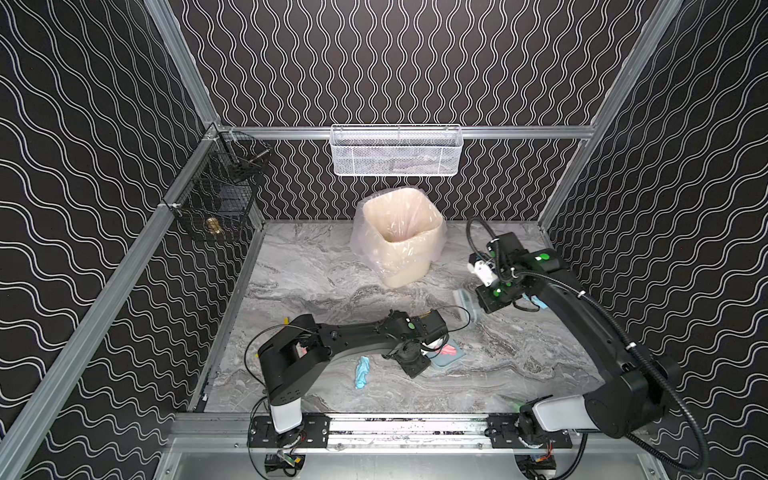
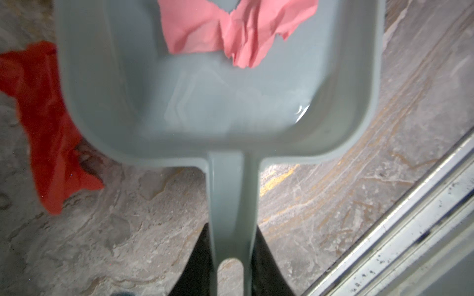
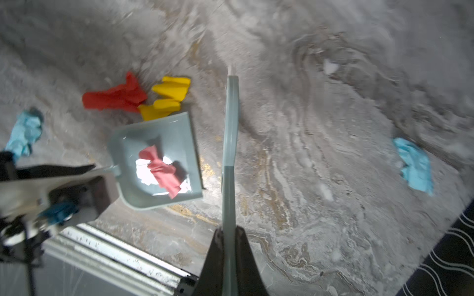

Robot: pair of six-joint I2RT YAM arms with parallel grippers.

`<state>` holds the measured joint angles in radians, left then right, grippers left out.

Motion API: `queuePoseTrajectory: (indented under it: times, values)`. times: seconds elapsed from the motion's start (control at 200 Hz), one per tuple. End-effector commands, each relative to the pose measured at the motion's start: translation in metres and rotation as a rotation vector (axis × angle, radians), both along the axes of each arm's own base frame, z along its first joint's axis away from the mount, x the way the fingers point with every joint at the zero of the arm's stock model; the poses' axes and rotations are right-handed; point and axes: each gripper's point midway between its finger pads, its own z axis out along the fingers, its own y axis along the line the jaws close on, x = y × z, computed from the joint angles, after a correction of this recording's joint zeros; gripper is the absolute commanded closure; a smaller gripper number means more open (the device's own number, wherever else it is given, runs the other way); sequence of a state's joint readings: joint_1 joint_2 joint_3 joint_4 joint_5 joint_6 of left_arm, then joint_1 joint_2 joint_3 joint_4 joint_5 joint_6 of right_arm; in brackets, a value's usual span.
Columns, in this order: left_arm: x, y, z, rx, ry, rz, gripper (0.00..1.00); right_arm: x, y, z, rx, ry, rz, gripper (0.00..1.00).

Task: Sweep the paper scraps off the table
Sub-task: 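Lift the dustpan toward the bin with the left gripper while the right withdraws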

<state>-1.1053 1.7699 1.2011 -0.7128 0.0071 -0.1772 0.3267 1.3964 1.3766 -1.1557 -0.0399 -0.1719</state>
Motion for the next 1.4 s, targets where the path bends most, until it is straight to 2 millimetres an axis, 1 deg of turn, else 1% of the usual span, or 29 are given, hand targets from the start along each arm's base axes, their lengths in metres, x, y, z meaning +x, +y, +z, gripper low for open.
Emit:
queuePoseTrajectory:
  times: [0.0,0.12,0.265,0.38,0.481,0.556,0.656,0.781,0.906,1.016,1.156,1.277,1.397]
  values:
    - [0.0,-0.004,0.016,-0.065,-0.014,0.013,1.0,0.016,-0.009,0.017,0.044,-0.097,-0.067,1.0]
    - [-0.002,0.002,0.043,-0.124,-0.046,0.025,1.0,0.025,-0.019,0.025,0.09,-0.16,-0.116,1.0]
    - [-0.008,0.015,0.078,-0.157,-0.064,0.041,1.0,0.026,-0.026,0.02,0.107,-0.159,-0.14,1.0]
    - [-0.01,0.032,0.106,-0.14,-0.086,0.055,1.0,0.026,-0.025,0.017,0.125,-0.151,-0.138,1.0]
    - [-0.01,0.043,0.139,-0.157,-0.127,0.068,1.0,0.026,-0.024,0.015,0.138,-0.141,-0.131,1.0]
    - [-0.006,0.052,0.162,-0.168,-0.163,0.085,1.0,0.025,-0.022,0.015,0.15,-0.14,-0.126,1.0]
    - [0.001,0.065,0.187,-0.175,-0.188,0.119,1.0,0.025,-0.02,0.015,0.167,-0.143,-0.12,1.0]
    - [0.017,0.081,0.215,-0.204,-0.215,0.17,1.0,0.022,-0.016,0.019,0.186,-0.14,-0.105,1.0]
    - [0.04,0.104,0.237,-0.207,-0.246,0.222,1.0,0.019,-0.015,0.024,0.194,-0.148,-0.095,1.0]
    - [0.058,0.125,0.247,-0.172,-0.273,0.26,1.0,0.018,-0.014,0.027,0.202,-0.162,-0.089,1.0]
    - [0.085,0.149,0.252,-0.167,-0.291,0.334,1.0,0.017,-0.01,0.031,0.231,-0.168,-0.078,1.0]
    - [0.109,0.165,0.259,-0.164,-0.322,0.378,1.0,0.016,-0.008,0.033,0.237,-0.17,-0.067,1.0]
    - [0.134,0.179,0.272,-0.159,-0.364,0.412,1.0,0.016,-0.006,0.033,0.246,-0.173,-0.058,1.0]
